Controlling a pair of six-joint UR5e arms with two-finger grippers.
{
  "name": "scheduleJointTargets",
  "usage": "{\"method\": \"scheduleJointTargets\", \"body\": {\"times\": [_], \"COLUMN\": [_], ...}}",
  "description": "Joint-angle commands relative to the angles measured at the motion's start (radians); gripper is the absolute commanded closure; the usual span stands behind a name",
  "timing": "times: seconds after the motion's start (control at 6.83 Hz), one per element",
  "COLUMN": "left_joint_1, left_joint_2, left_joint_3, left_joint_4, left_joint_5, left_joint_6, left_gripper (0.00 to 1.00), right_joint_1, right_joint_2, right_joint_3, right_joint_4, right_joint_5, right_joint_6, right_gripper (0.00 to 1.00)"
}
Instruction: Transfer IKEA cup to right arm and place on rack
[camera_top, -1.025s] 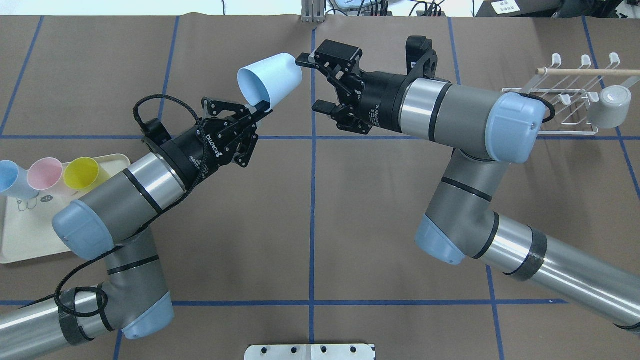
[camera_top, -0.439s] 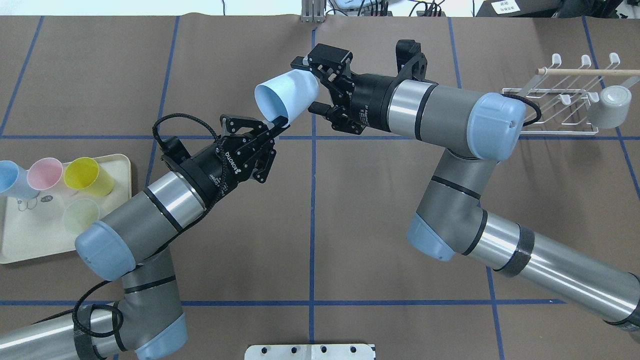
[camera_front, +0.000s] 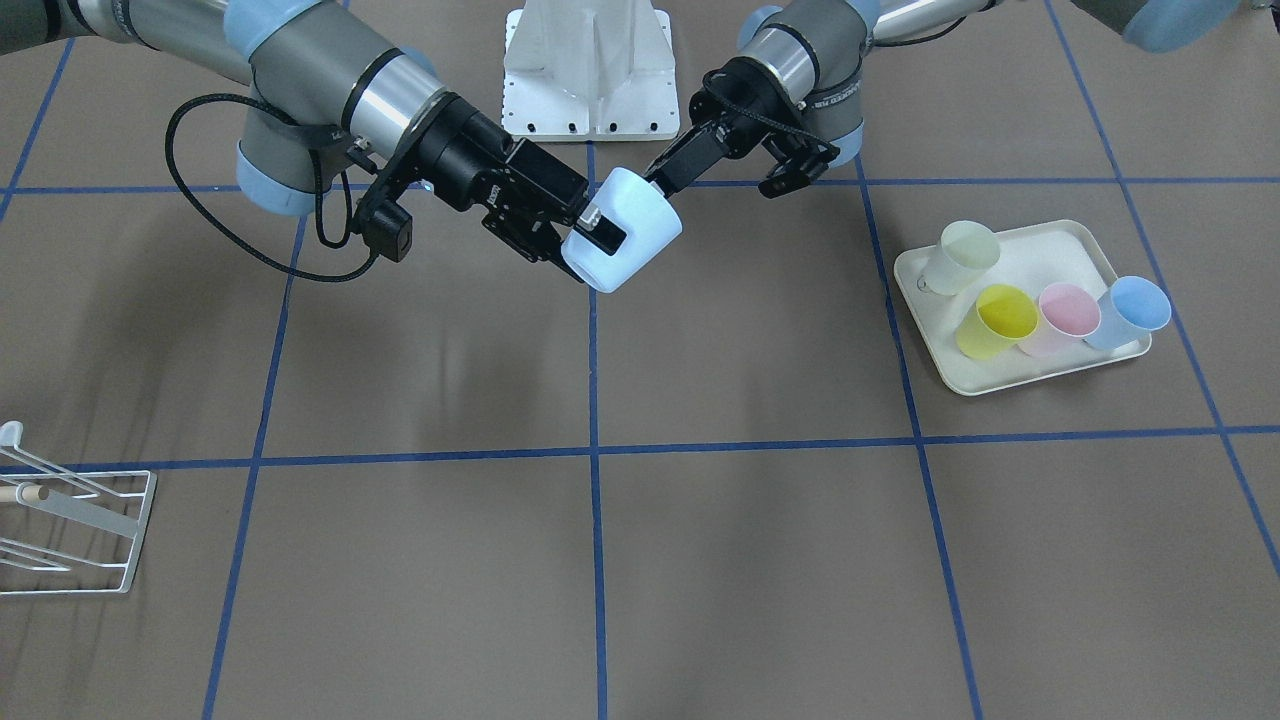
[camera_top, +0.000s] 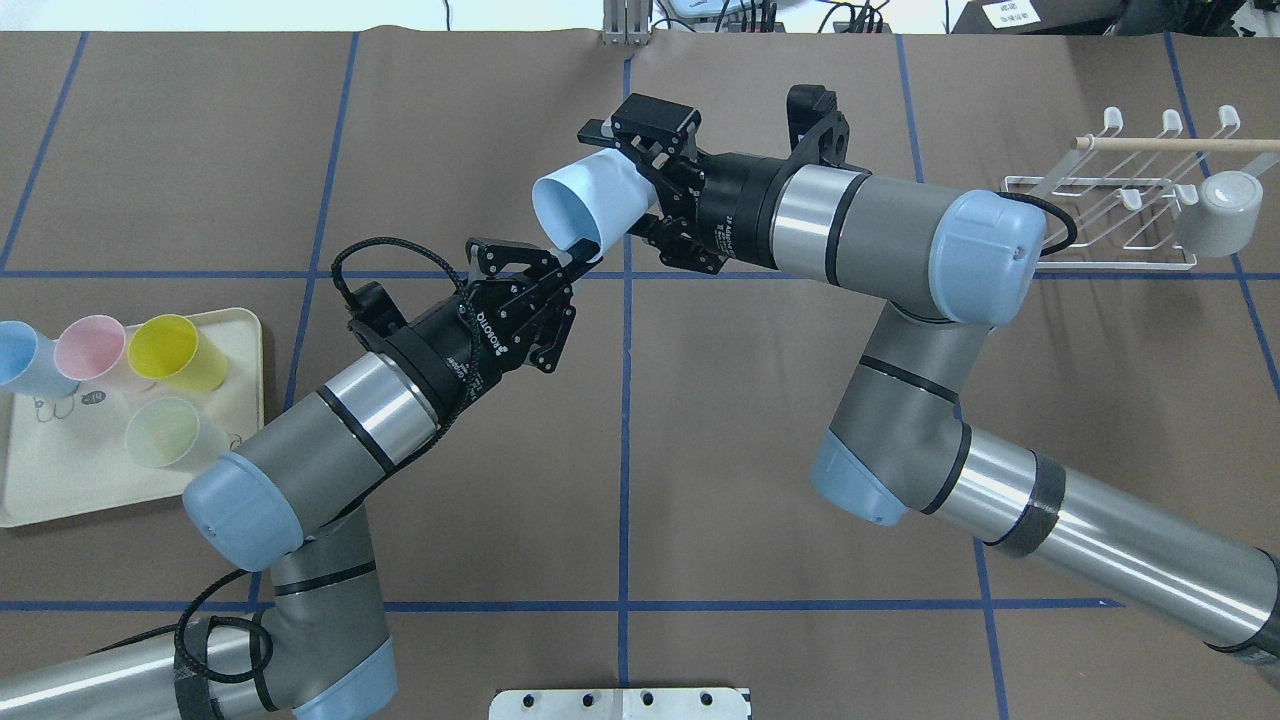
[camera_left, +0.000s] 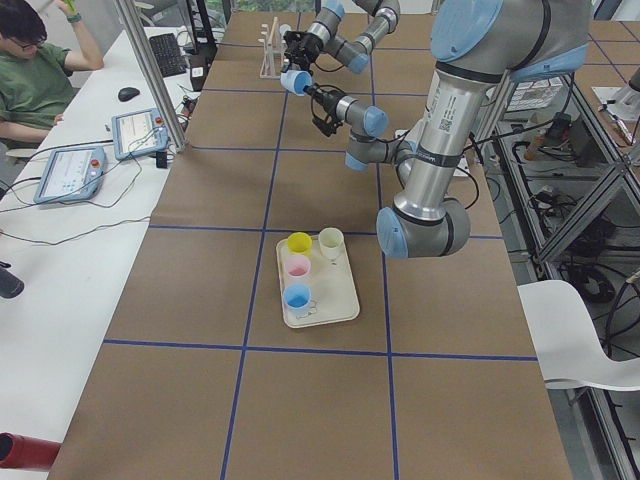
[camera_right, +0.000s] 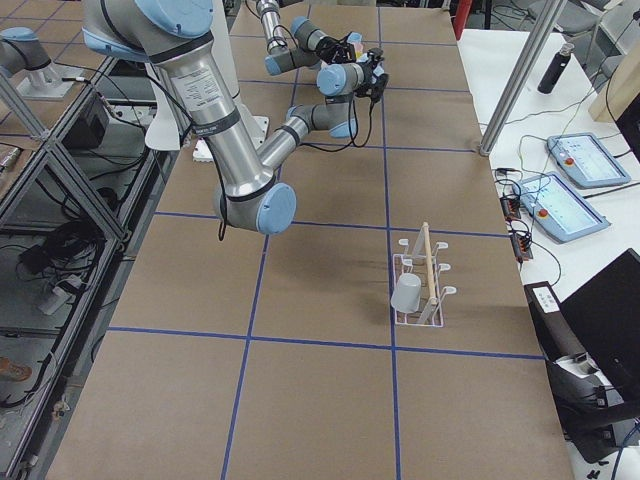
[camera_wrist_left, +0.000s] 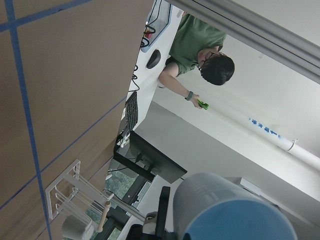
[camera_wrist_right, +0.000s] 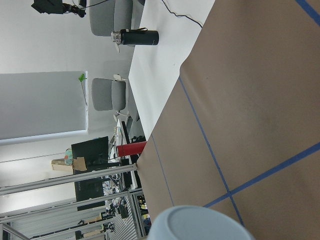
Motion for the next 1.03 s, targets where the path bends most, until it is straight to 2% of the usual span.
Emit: {"method": "scheduleJointTargets", "body": {"times": [0.0, 0.15, 0.29, 0.73, 0.88], "left_joint_1": [0.001, 0.001, -0.004, -0.014, -0.017], "left_joint_2": [-0.002, 0.000, 0.000, 0.009, 0.012], "left_joint_3": [0.005, -0.001, -0.012, -0.047, -0.056], "left_joint_4": [-0.001, -0.003, -0.003, 0.002, 0.017], "left_joint_5": [0.001, 0.000, 0.000, -0.017, -0.029], "left_joint_6": [0.007, 0.010, 0.012, 0.122, 0.227], "left_gripper": [1.00, 0.12, 0.00, 0.00, 0.00], "right_joint_1": [-0.003, 0.003, 0.014, 0.159, 0.230], "right_joint_2": [-0.002, -0.005, -0.010, -0.086, -0.120], "right_joint_3": [-0.009, -0.012, -0.012, -0.010, -0.004], "right_joint_4": [0.007, 0.010, 0.015, 0.030, 0.012], "right_joint_5": [0.000, 0.002, 0.004, 0.010, 0.025], "right_joint_6": [-0.003, -0.009, -0.009, -0.148, -0.191], "right_gripper": [0.99, 1.00, 1.00, 1.00, 1.00]}}
